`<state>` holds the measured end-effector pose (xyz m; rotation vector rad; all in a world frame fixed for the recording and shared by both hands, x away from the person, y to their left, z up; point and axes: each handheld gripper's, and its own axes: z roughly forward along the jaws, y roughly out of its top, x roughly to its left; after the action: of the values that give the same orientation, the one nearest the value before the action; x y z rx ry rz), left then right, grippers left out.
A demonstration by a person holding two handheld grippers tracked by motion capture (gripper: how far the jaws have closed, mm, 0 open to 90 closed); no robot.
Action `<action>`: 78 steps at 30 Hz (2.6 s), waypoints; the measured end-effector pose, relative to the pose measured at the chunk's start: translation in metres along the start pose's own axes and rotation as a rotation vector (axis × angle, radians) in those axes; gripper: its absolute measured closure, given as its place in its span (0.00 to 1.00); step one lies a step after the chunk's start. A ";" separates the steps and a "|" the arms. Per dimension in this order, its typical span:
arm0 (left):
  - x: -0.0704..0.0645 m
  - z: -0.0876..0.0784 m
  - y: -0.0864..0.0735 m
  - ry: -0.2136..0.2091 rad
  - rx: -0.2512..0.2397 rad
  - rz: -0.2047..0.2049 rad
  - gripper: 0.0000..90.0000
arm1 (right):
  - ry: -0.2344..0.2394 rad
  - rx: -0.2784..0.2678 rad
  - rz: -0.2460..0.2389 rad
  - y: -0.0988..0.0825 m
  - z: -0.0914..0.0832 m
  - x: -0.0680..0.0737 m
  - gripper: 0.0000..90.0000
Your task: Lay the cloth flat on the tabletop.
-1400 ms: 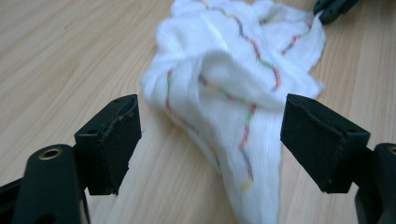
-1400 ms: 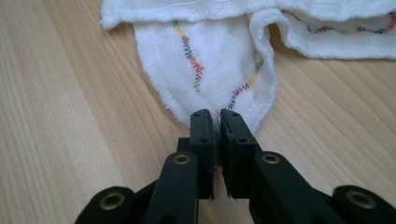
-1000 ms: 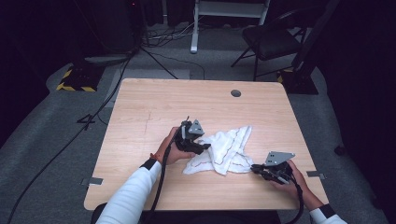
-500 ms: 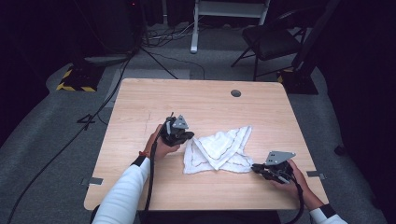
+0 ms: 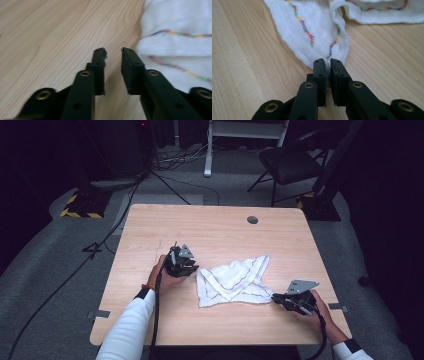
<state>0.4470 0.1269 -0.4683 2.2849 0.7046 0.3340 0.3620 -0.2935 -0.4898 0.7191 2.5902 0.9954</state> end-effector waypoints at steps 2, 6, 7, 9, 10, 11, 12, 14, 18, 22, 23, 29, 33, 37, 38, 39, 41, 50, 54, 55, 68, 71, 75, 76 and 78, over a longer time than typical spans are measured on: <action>-0.018 -0.007 0.009 -0.037 -0.048 0.046 0.60 | 0.000 0.000 -0.003 0.000 0.000 0.000 0.93; -0.053 -0.010 0.025 -0.100 -0.086 0.133 0.42 | -0.002 0.002 -0.002 0.000 0.000 0.000 0.92; -0.061 -0.008 0.027 -0.123 -0.087 0.156 0.40 | -0.003 0.003 -0.002 0.000 0.000 0.000 0.92; -0.073 -0.003 0.030 -0.162 -0.085 0.178 0.40 | -0.003 0.003 -0.003 0.000 0.000 0.000 0.92; -0.081 0.002 0.032 -0.196 -0.073 0.191 0.40 | -0.002 0.003 -0.002 0.000 0.000 0.000 0.92; -0.085 0.006 0.032 -0.214 -0.058 0.203 0.41 | -0.001 0.002 0.000 0.000 0.000 0.000 0.92; -0.092 0.012 0.033 -0.237 -0.036 0.232 0.43 | 0.000 0.002 0.002 0.000 0.000 0.000 0.92; -0.101 0.022 0.033 -0.273 -0.007 0.252 0.46 | 0.002 -0.001 0.005 0.000 0.000 0.000 0.92; -0.108 0.039 0.032 -0.276 0.059 0.276 0.54 | 0.004 -0.002 0.006 0.000 0.000 -0.001 0.92; -0.105 0.047 0.032 -0.278 0.077 0.249 0.61 | 0.002 -0.001 0.002 0.000 0.000 -0.001 0.92; -0.103 0.048 0.031 -0.284 0.072 0.239 0.63 | 0.002 -0.001 0.001 0.000 0.000 0.000 0.92; -0.097 0.048 0.030 -0.272 0.077 0.242 0.82 | -0.006 0.002 -0.001 0.000 0.000 0.000 0.88; -0.097 0.045 0.031 -0.269 0.082 0.252 0.90 | -0.016 -0.026 0.005 0.002 -0.006 -0.003 0.75; -0.093 0.039 0.032 -0.266 0.058 0.257 0.96 | -0.072 -0.129 0.093 0.010 -0.022 -0.020 0.63; -0.092 0.038 0.033 -0.266 0.050 0.268 0.96 | -0.072 -0.129 0.093 0.010 -0.022 -0.020 0.63; -0.092 0.037 0.033 -0.269 0.048 0.272 0.97 | -0.097 -0.142 0.109 0.012 -0.023 -0.025 0.62; -0.091 0.037 0.033 -0.264 0.051 0.280 0.97 | -0.112 -0.165 0.145 0.016 -0.023 -0.034 0.59; -0.074 0.022 0.036 -0.191 -0.021 0.224 0.97 | -0.165 -0.153 0.208 0.049 0.010 -0.086 0.47; -0.058 0.014 0.034 -0.152 -0.050 0.191 0.98 | -0.174 -0.134 0.255 0.058 0.026 -0.104 0.47; -0.053 0.012 0.034 -0.148 -0.063 0.172 0.98 | -0.180 -0.137 0.257 0.059 0.029 -0.106 0.49; -0.014 0.014 0.029 -0.034 -0.082 0.071 0.98 | -0.133 -0.057 0.220 0.068 0.071 -0.108 0.45; -0.008 0.015 0.026 -0.014 -0.070 0.058 0.98 | -0.122 -0.032 0.217 0.067 0.074 -0.108 0.47; 0.000 0.014 0.026 0.012 -0.064 0.039 0.98 | -0.101 -0.042 0.234 0.063 0.071 -0.109 0.47; 0.003 0.014 0.025 0.021 -0.064 0.031 0.98 | -0.094 -0.051 0.241 0.063 0.070 -0.110 0.46; 0.007 0.016 0.024 0.020 -0.059 0.020 0.98 | -0.089 -0.058 0.234 0.062 0.067 -0.110 0.45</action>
<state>0.4686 0.1078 -0.4623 2.2370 0.6732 0.3824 0.5037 -0.2766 -0.4878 1.0450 2.4312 1.0727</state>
